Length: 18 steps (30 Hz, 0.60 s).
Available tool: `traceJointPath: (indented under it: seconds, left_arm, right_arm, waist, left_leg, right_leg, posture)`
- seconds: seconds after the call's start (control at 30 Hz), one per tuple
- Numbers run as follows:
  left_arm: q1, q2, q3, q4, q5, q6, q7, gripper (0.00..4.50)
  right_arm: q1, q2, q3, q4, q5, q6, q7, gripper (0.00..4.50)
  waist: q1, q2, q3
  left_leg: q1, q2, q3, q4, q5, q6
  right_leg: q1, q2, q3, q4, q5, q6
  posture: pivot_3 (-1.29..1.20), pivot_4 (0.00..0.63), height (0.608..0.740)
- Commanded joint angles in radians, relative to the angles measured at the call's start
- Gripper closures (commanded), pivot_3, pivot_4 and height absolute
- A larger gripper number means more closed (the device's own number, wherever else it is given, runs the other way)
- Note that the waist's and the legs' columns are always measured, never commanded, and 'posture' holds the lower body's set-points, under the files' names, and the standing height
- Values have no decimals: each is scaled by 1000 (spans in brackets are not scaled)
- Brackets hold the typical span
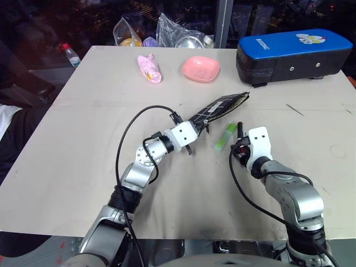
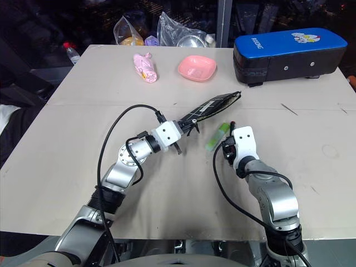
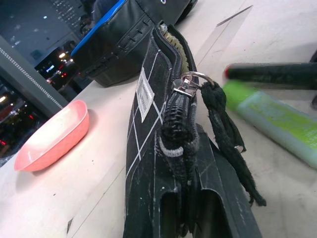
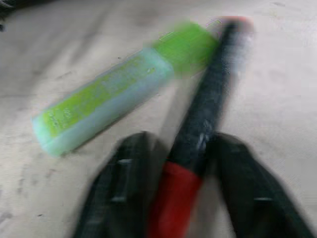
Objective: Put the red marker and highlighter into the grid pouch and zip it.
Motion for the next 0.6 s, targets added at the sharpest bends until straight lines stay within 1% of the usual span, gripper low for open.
traceJointPath:
  seconds: [0.03,0.13,0.2,0.23,0.3,0.37,0.43,0.47,0.5,0.6]
  left_arm:
    - [-15,-4,0,0,0,-27,5,4500]
    - [-17,-5,-5,9,3,-32,5,4500]
    - [-21,-6,-5,14,4,-34,5,4500]
    - [-23,-7,-4,16,3,-34,5,4500]
    - [-26,-9,-2,18,0,-33,5,4500]
    - [-26,-11,0,16,-8,-32,1,4500]
    - [-26,-11,3,13,-14,-32,-4,4500]
    - [-27,-11,4,13,-15,-32,-5,4500]
    - [-27,-10,5,14,-16,-33,-6,4500]
    - [-29,-8,5,18,-17,-38,-10,4500]
  right_arm:
    - [-22,78,-115,-1,11,40,-66,4229]
    - [-59,148,-183,-8,23,56,-105,4226]
    - [-84,172,-222,-12,21,56,-130,4226]
    - [-100,160,-235,-12,13,43,-137,4226]
    - [-135,86,-241,-6,0,-14,-107,4226]
    - [-149,-62,-182,4,-5,-109,12,4226]
    - [-130,-310,-70,38,-77,-291,182,4226]
    - [-123,-399,-34,60,-101,-375,244,4226]
    - [-117,-479,-13,82,-115,-413,291,4226]
    - [-127,-628,30,143,-167,-548,386,4226]
  waist:
    - [0,0,0]
    - [-1,0,0]
    - [-1,0,0]
    - [-1,0,0]
    - [-2,1,1]
    - [-1,1,1]
    - [-1,2,1]
    - [-3,2,1]
    - [-3,2,1]
    - [-8,2,2]
  left_leg:
    - [0,0,0,0,0,0]
    - [0,0,0,0,0,0]
    - [0,0,0,0,0,0]
    - [-1,0,0,0,0,0]
    - [-1,0,0,0,0,0]
    - [-1,0,1,0,0,0]
    - [-1,-1,1,0,-2,3]
    - [-1,-1,1,0,-2,4]
    - [-1,-1,2,-1,-3,4]
    - [0,0,2,-2,-2,4]
  right_leg:
    - [0,0,0,0,0,0]
    - [0,0,0,0,0,0]
    - [0,0,0,0,0,0]
    - [0,0,0,0,0,0]
    - [-1,0,0,0,0,0]
    - [-1,0,1,0,0,0]
    - [-1,0,1,0,0,0]
    - [-1,0,1,-1,0,0]
    - [-2,0,2,-1,0,0]
    - [-1,2,2,-2,0,0]
  posture:
    - [0,150,686]
    - [0,150,686]
    - [0,150,686]
    - [0,150,686]
    - [0,150,686]
    - [0,150,686]
    - [0,150,686]
    - [0,150,686]
    - [0,150,686]
    - [0,150,686]
